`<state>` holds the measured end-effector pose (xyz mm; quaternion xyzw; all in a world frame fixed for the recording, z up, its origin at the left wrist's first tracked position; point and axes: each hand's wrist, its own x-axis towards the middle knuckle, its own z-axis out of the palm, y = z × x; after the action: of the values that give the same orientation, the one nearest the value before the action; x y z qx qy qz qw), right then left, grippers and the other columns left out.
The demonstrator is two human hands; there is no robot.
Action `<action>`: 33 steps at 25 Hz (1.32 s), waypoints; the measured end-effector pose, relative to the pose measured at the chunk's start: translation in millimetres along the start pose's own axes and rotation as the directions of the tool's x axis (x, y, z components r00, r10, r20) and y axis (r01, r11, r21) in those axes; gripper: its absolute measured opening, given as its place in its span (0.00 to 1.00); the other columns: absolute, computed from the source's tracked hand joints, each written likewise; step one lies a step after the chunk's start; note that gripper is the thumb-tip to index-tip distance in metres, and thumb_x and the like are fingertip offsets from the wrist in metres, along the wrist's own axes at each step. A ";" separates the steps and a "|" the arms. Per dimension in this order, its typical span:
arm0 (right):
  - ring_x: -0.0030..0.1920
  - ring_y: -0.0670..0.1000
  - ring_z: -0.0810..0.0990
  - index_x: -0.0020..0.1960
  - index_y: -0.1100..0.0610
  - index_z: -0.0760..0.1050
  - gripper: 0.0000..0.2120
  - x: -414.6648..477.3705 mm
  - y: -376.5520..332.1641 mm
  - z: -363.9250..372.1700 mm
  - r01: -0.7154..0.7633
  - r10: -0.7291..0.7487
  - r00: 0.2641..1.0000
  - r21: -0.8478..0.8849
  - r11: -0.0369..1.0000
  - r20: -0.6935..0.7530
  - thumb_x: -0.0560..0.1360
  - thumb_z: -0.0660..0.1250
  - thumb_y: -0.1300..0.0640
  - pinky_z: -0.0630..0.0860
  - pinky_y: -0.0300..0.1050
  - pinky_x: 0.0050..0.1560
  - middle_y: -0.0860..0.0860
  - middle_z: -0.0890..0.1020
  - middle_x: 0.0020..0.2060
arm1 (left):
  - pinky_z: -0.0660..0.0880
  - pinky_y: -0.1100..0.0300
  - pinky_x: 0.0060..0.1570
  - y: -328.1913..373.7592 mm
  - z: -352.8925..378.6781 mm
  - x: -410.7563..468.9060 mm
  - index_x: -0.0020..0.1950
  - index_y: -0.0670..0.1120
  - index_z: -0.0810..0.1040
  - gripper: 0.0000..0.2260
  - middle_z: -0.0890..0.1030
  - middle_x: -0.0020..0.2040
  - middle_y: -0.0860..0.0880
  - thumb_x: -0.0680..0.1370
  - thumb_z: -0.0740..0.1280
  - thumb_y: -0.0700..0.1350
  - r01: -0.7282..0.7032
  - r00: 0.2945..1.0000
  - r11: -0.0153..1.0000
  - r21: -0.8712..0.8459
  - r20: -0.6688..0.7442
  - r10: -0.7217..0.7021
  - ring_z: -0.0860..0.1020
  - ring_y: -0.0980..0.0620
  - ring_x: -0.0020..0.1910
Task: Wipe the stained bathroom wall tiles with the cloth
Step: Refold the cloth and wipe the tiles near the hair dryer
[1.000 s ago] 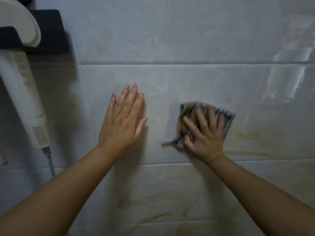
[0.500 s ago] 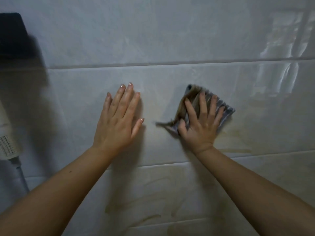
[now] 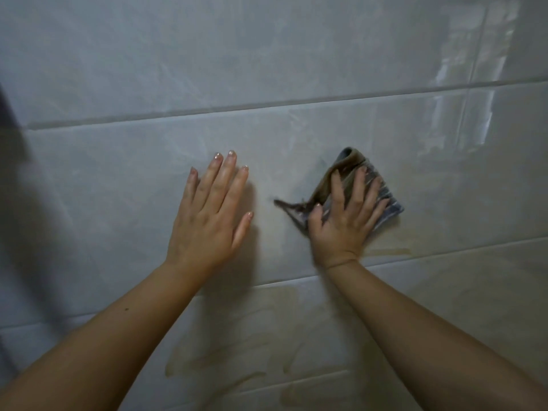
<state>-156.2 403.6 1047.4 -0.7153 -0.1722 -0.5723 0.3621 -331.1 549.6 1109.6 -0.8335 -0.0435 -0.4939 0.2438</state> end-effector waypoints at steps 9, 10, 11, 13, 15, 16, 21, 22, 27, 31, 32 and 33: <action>0.74 0.66 0.57 0.71 0.52 0.67 0.29 21.9 105.1 -1.8 0.151 -0.150 0.988 -0.036 0.988 0.027 0.71 0.61 0.48 0.49 0.67 0.73 0.61 0.64 0.74 | 0.55 0.39 0.75 30.6 11.8 5.7 0.78 0.40 0.60 0.28 0.59 0.78 0.39 0.81 0.60 0.50 -0.038 0.999 0.999 -0.029 -0.015 0.038 0.57 0.40 0.78; 0.74 0.66 0.57 0.72 0.54 0.66 0.29 25.5 116.8 -0.6 0.071 -0.069 0.997 -0.056 0.996 0.021 0.72 0.60 0.48 0.50 0.67 0.73 0.62 0.63 0.74 | 0.56 0.39 0.75 33.2 12.0 3.9 0.78 0.40 0.60 0.28 0.60 0.78 0.39 0.81 0.60 0.50 -0.035 0.999 0.999 -0.034 -0.014 0.035 0.57 0.40 0.78; 0.74 0.66 0.57 0.73 0.54 0.65 0.29 25.7 122.9 -0.7 -0.043 0.044 0.999 -0.072 0.996 0.011 0.74 0.58 0.47 0.52 0.68 0.73 0.62 0.63 0.74 | 0.56 0.39 0.75 35.0 11.5 1.6 0.78 0.40 0.61 0.27 0.60 0.78 0.39 0.81 0.60 0.50 -0.035 0.999 0.999 -0.038 -0.009 0.034 0.57 0.40 0.78; 0.74 0.66 0.59 0.74 0.54 0.62 0.27 18.1 110.3 -1.0 -0.283 0.278 0.959 -0.102 0.954 -0.055 0.78 0.54 0.45 0.58 0.69 0.70 0.62 0.64 0.74 | 0.56 0.39 0.75 37.0 10.3 -1.0 0.77 0.40 0.61 0.27 0.60 0.78 0.39 0.81 0.60 0.50 -0.037 0.999 0.998 -0.041 -0.002 0.037 0.57 0.40 0.78; 0.74 0.67 0.60 0.74 0.54 0.62 0.27 5.4 74.3 1.3 -0.263 0.260 0.965 -0.099 0.960 -0.044 0.78 0.54 0.45 0.59 0.70 0.69 0.62 0.64 0.74 | 0.57 0.38 0.74 38.7 8.4 1.3 0.77 0.40 0.61 0.28 0.60 0.78 0.39 0.81 0.60 0.50 -0.029 1.000 0.999 -0.038 -0.009 0.028 0.57 0.40 0.78; 0.74 0.67 0.59 0.74 0.53 0.62 0.28 -0.8 54.5 1.0 -0.125 0.127 0.992 -0.085 0.989 0.021 0.76 0.56 0.45 0.56 0.71 0.71 0.62 0.64 0.74 | 0.57 0.38 0.74 40.1 7.3 4.1 0.77 0.40 0.61 0.28 0.60 0.78 0.39 0.81 0.60 0.50 -0.025 1.000 0.999 -0.039 -0.013 0.024 0.57 0.40 0.78; 0.76 0.64 0.55 0.74 0.47 0.64 0.31 89.7 52.4 -6.0 0.215 -0.215 0.976 0.004 0.977 0.042 0.72 0.62 0.44 0.48 0.67 0.74 0.57 0.62 0.76 | 0.57 0.38 0.74 39.2 0.3 21.0 0.78 0.40 0.60 0.28 0.59 0.79 0.39 0.81 0.60 0.51 -0.005 0.999 0.999 -0.036 -0.044 0.003 0.56 0.41 0.79; 0.76 0.63 0.56 0.75 0.48 0.64 0.31 112.6 66.9 -5.8 0.079 -0.079 0.997 -0.026 0.997 0.004 0.73 0.62 0.44 0.50 0.67 0.74 0.57 0.61 0.76 | 0.57 0.38 0.74 38.4 0.1 19.8 0.78 0.40 0.60 0.28 0.59 0.79 0.39 0.81 0.60 0.51 0.014 0.999 0.999 -0.036 -0.041 -0.016 0.55 0.41 0.79; 0.75 0.66 0.58 0.75 0.53 0.62 0.30 58.7 82.4 -4.8 -0.110 0.109 0.994 -0.073 0.991 -0.023 0.75 0.59 0.46 0.55 0.69 0.72 0.61 0.62 0.75 | 0.55 0.39 0.75 40.5 9.1 3.2 0.78 0.40 0.60 0.28 0.59 0.79 0.39 0.81 0.58 0.51 0.020 1.000 1.000 -0.011 0.013 -0.020 0.56 0.41 0.78; 0.75 0.65 0.55 0.74 0.50 0.63 0.31 54.6 67.5 -7.1 0.231 -0.230 0.968 0.004 0.973 0.104 0.73 0.61 0.45 0.51 0.69 0.73 0.59 0.62 0.75 | 0.56 0.39 0.75 45.0 6.7 10.8 0.78 0.39 0.60 0.28 0.59 0.79 0.39 0.81 0.58 0.51 0.011 1.000 1.000 -0.009 0.011 -0.011 0.56 0.41 0.78; 0.76 0.64 0.55 0.74 0.49 0.63 0.31 79.8 65.9 -7.4 0.202 -0.202 0.976 0.019 0.979 0.081 0.73 0.62 0.45 0.51 0.68 0.73 0.58 0.62 0.76 | 0.56 0.39 0.75 43.9 4.1 13.4 0.78 0.40 0.60 0.28 0.59 0.79 0.39 0.81 0.58 0.51 0.020 1.000 1.000 -0.003 0.001 -0.020 0.56 0.41 0.78; 0.76 0.64 0.55 0.75 0.48 0.63 0.31 105.6 63.5 -8.4 0.114 -0.115 0.992 0.021 0.993 0.057 0.73 0.61 0.45 0.51 0.68 0.73 0.57 0.61 0.76 | 0.56 0.39 0.75 42.6 1.8 13.7 0.78 0.40 0.60 0.28 0.59 0.79 0.39 0.81 0.59 0.50 0.037 0.999 0.999 0.009 -0.005 -0.037 0.56 0.41 0.78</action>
<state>-89.8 336.7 1127.4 -0.7175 -0.2284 -0.5695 0.3297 -309.4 510.7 1105.0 -0.8303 -0.0606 -0.5001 0.2384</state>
